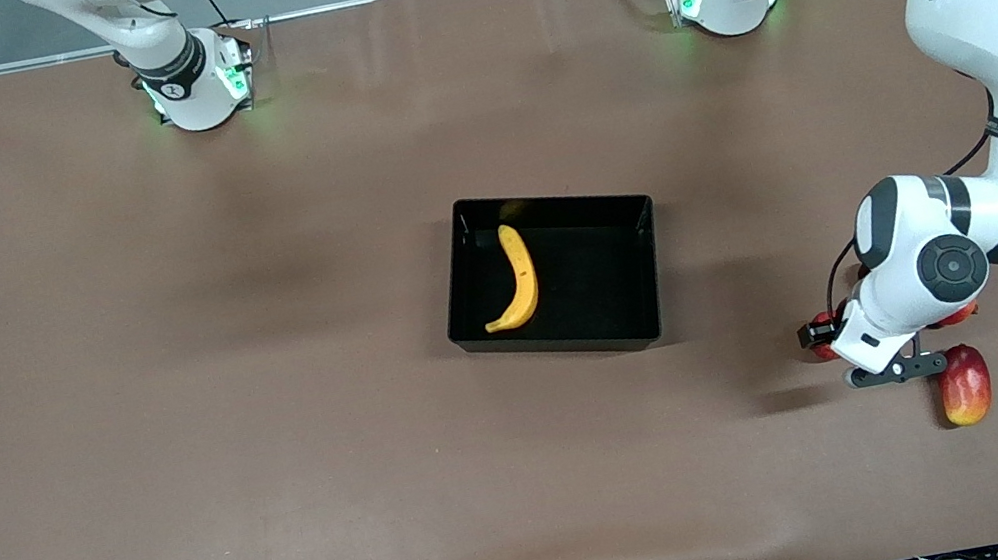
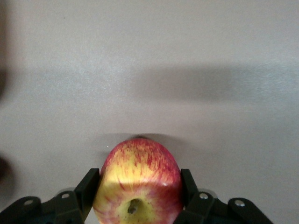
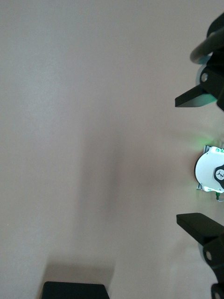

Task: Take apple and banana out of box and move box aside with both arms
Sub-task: 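Carry the apple with the left gripper and set it beside the plum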

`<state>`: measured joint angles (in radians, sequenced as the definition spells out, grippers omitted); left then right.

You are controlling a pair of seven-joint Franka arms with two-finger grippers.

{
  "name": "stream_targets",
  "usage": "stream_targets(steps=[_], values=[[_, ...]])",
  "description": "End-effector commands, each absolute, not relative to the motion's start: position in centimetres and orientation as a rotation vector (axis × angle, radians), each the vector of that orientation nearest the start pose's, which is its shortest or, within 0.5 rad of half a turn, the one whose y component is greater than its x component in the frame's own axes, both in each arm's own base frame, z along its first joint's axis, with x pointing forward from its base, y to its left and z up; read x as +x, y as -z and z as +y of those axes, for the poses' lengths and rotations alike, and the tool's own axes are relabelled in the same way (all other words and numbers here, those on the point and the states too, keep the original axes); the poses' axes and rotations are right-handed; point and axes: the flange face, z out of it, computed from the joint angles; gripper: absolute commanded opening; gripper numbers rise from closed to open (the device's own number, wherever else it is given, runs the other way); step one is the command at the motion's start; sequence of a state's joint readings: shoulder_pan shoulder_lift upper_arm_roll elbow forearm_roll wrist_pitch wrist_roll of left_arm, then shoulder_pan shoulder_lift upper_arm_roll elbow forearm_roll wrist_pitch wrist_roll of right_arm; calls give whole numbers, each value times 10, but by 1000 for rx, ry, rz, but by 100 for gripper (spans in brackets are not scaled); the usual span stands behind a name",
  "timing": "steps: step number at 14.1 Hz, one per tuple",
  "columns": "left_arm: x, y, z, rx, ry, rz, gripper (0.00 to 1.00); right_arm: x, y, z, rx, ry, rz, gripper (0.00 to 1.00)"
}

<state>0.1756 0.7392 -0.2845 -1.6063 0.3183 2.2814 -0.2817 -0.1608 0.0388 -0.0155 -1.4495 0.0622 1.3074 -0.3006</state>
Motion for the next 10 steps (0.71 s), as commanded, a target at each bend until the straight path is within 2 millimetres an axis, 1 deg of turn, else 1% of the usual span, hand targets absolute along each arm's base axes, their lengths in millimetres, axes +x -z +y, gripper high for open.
stream_targets(steps=[1, 2, 3, 5, 6, 8, 9, 10], values=[[694, -212, -35, -3114, -3, -98, 100, 530, -642, -91, -3029, -247, -201, 100], [696, -221, -33, -3124, 13, -114, 100, 530, -642, -91, -3029, -247, -201, 100], [697, -231, -35, -3127, 25, -122, 100, 531, -641, -92, -3028, -250, -199, 100], [697, -261, -46, -3119, 59, -96, 100, 531, -641, -91, -3027, -249, -199, 100], [695, -276, -56, -3118, 50, -75, 100, 531, -641, -91, -3027, -249, -199, 100], [689, -299, -80, -3126, 29, -43, 100, 531, -641, -91, -3027, -249, -202, 100], [684, -310, -97, -3132, 18, -51, 100, 531, -641, -91, -3027, -249, -202, 100], [678, -318, -121, -3146, 2, -60, 100, 531, -641, -91, -3027, -249, -202, 100]])
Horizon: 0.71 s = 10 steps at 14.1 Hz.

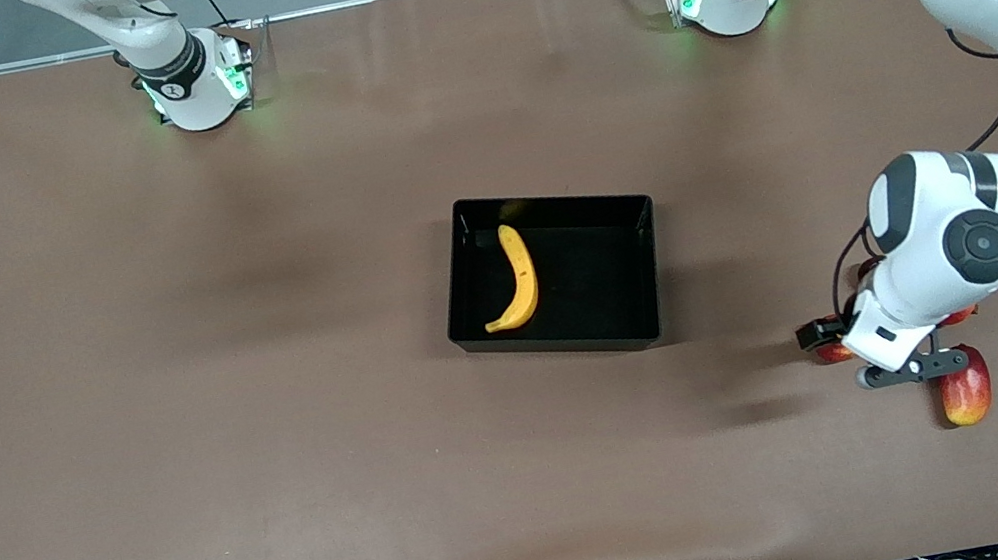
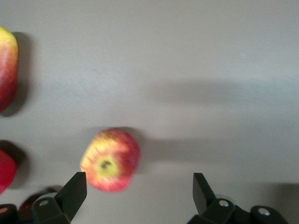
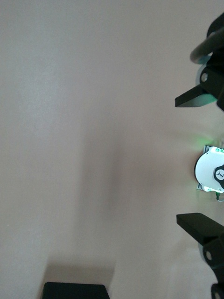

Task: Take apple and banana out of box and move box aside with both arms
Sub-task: 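Carry the apple with the left gripper and set it beside the plum, then move the open left gripper back over the tray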

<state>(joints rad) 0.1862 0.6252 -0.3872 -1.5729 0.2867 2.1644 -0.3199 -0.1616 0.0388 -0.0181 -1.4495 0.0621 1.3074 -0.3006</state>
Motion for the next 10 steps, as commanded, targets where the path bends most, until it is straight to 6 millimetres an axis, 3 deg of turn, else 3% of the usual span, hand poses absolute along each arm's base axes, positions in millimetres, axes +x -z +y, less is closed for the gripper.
stream_targets(steps=[1, 4, 6, 10], values=[[672, -325, -147, -3163, -12, -86, 100, 531, -642, -91, -3027, -247, -202, 100], [643, -335, -239, -3189, -31, -179, 100, 532, -642, -88, -3029, -246, -211, 100], [618, -331, -301, -3190, -46, -114, 100, 532, -642, -88, -3029, -246, -211, 100], [581, -310, -391, -3207, -92, -63, 100, 533, -643, -87, -3025, -234, -214, 100]])
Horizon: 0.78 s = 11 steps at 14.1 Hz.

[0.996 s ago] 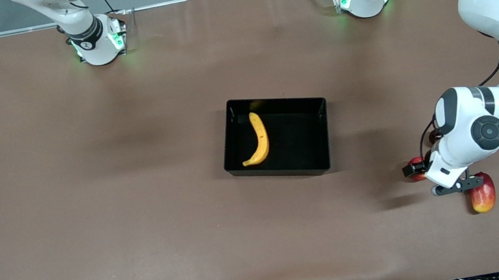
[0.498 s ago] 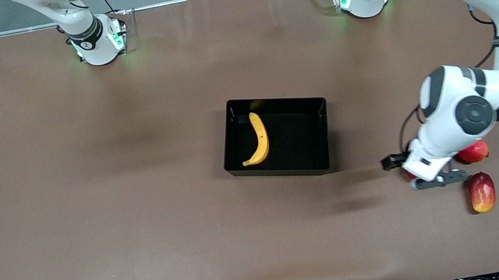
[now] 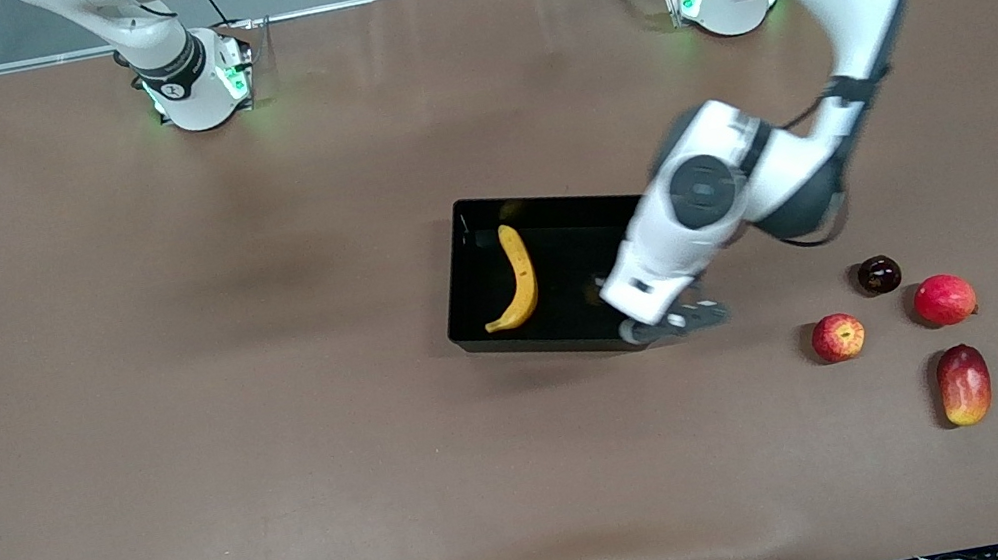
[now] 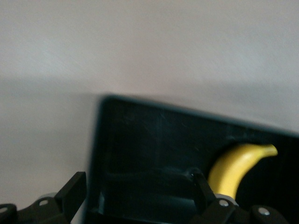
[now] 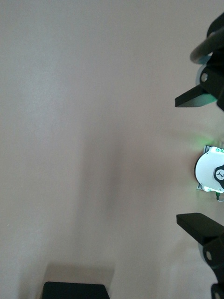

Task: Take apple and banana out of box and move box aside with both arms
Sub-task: 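Move the open left gripper back over the tray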

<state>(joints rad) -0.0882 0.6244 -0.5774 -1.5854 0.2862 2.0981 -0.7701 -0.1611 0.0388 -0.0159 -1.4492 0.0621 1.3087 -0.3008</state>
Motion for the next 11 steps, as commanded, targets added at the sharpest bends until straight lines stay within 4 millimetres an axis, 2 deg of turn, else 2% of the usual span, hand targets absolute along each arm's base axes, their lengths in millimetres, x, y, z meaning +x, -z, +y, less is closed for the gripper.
stream_targets(steps=[1, 4, 7, 11], values=[[570, -305, -413, -3213, -94, -12, 100, 533, -643, -87, -3023, -233, -215, 100], [555, -277, -450, -3215, -91, 77, 100, 533, -643, -87, -3023, -233, -213, 100], [540, -247, -475, -3259, -83, 124, 100, 536, -639, -90, -3030, -231, -204, 100], [529, -199, -485, -3215, -64, 103, 100, 539, -634, -88, -3019, -241, -211, 100]])
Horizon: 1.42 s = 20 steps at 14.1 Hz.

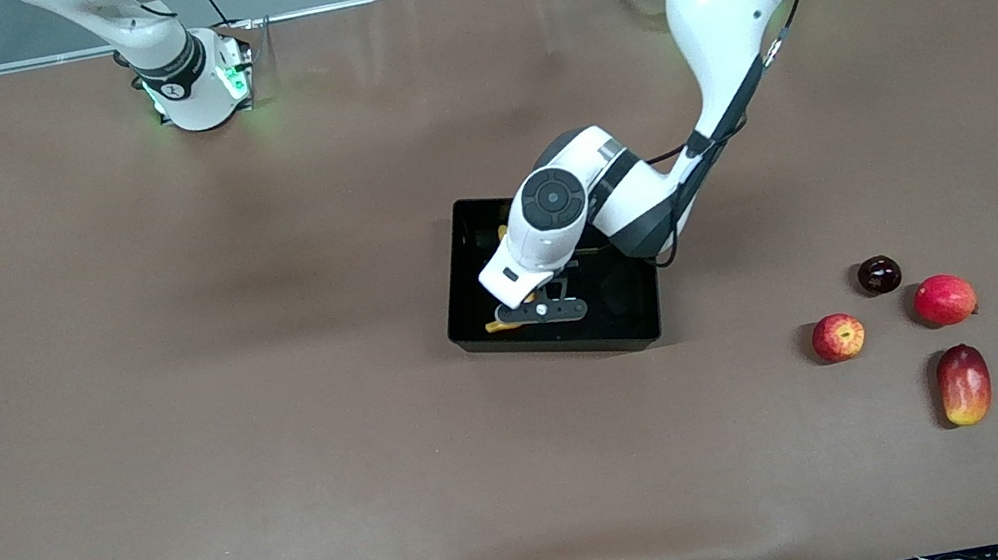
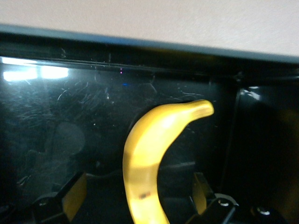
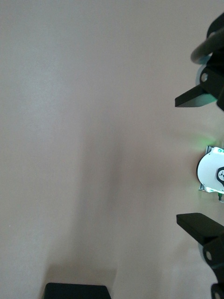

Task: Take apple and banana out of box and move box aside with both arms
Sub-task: 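Grasp the yellow banana in the tray with the left gripper, then carry the banana with the left gripper while the right gripper reaches the tray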

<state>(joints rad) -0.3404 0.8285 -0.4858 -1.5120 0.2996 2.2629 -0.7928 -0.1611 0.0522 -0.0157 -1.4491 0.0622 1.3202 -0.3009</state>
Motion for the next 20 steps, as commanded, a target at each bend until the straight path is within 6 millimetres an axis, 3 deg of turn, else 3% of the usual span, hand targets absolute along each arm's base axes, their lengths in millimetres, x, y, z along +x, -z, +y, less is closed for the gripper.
stream_targets(steps=[1, 2, 6, 8, 14, 16, 17, 20], values=[[527, -193, -487, -3214, -51, 107, 100, 539, -634, -88, -3022, -242, -213, 100], [524, -188, -490, -3216, -57, 114, 88, 539, -634, -89, -3019, -241, -209, 100], [523, -188, -491, -3213, -48, 151, 3, 548, -616, -91, -3013, -292, -206, 100], [529, -202, -492, -3223, -15, 145, 0, 560, -584, -91, -2988, -393, -211, 100], [543, -288, -480, -3194, 70, 122, 0, 572, -560, -86, -2934, -421, -205, 100], [547, -324, -474, -3198, 119, 112, 0, 575, -560, -61, -2843, -400, -190, 100], [551, -338, -466, -3185, 124, 97, 0, 579, -562, -36, -2850, -411, -119, 100], [584, -367, -413, -3153, 134, 142, 0, 581, -567, 47, -2864, -437, 57, 100]])
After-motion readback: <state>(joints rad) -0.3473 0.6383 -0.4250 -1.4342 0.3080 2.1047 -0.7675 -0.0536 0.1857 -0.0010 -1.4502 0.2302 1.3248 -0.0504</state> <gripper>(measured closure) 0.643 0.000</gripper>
